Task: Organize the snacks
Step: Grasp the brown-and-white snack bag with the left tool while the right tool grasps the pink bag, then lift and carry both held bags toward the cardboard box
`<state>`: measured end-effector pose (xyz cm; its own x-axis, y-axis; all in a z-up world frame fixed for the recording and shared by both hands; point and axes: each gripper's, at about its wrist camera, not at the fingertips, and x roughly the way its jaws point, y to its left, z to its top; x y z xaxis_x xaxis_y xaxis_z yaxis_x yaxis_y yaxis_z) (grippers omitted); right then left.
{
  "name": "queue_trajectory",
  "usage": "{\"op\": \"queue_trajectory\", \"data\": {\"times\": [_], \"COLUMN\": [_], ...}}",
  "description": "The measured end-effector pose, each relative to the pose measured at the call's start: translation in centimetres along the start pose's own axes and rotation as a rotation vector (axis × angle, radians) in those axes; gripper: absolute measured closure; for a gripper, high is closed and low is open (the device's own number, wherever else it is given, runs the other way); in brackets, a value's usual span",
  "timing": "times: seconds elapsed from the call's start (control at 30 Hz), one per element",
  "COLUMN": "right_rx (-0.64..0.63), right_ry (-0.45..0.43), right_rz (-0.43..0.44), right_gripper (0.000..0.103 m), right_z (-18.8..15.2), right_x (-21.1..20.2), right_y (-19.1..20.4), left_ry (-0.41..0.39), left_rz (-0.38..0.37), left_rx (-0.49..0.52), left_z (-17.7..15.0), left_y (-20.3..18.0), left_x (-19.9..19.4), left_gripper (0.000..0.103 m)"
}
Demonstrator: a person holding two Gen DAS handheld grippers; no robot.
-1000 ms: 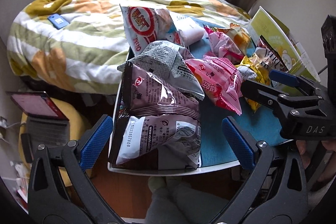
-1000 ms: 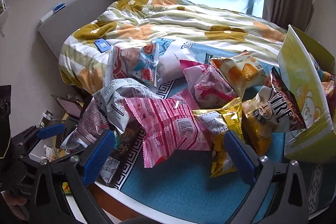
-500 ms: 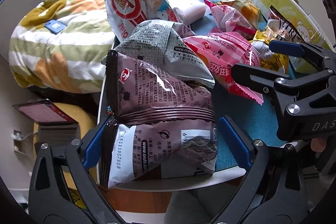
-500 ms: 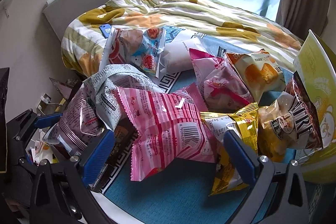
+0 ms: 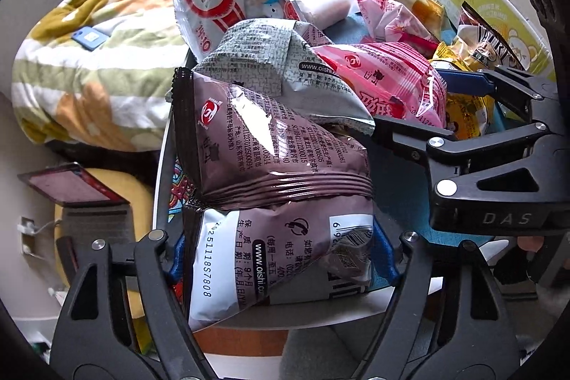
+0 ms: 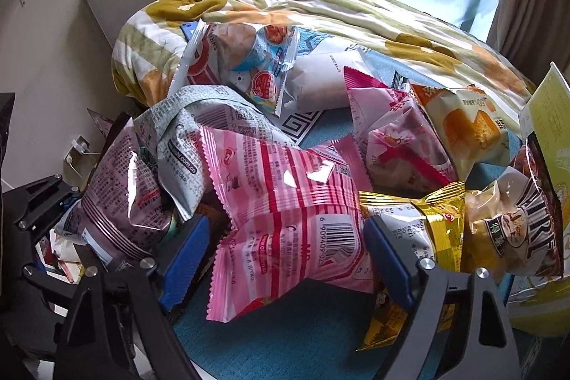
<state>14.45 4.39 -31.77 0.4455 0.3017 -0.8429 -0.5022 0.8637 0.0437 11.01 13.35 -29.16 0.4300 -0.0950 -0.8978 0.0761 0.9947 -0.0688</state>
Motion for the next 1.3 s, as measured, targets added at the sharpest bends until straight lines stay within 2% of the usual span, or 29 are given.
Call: {"op": "queue_trajectory", "data": {"times": [0.4,0.43,0.47,0.6,0.7,0.97,1.3], "right_rx": [-0.001,0.004,0.008,0.018,0.029,0.069,0.132], "right_ry": [0.022,0.021,0.022,0.024,0.022,-0.014,-0.084], "right_rz": [-0.015,-0.017,-0.024,-0.004,0.002,0.065,0.076], "right_gripper": [0.019,0.021,0.028,0.038,0.041,0.042,0.042], "right_z": [-0.1,-0.1,-0.2,-0.3,-0.4,-0.3,-0.2], "right_x": [1.6,1.6,1.6,1.3,1.0,-1.3,-6.1], "right_y": [-0.3,-0.3,-0.4,-0.5,-0.5,-0.3,-0.3], "left_ry": [-0.005,-0.006,-0.011,-0.023,-0.034,-0.072,-0.14], "left_rz": [0.023,0.024,0.026,0.03,0.036,0.035,0.029], "left_rx": [-0.02,-0.02,-0.021,-0.026,-0.025,-0.012,0.017], "left_z": [-0.6,-0.6,-0.7,-0.7,-0.7,-0.5,-0.4], "left_y": [0.1,0.0,0.0,-0.2,-0.3,-0.7,-1.8], "left_x": [-0.9,-1.0,-1.2,-1.7,-2.3,-4.5,-8.6], "left_gripper": [0.028,0.028,0.028,0.028,0.029,0.029,0.029]}}
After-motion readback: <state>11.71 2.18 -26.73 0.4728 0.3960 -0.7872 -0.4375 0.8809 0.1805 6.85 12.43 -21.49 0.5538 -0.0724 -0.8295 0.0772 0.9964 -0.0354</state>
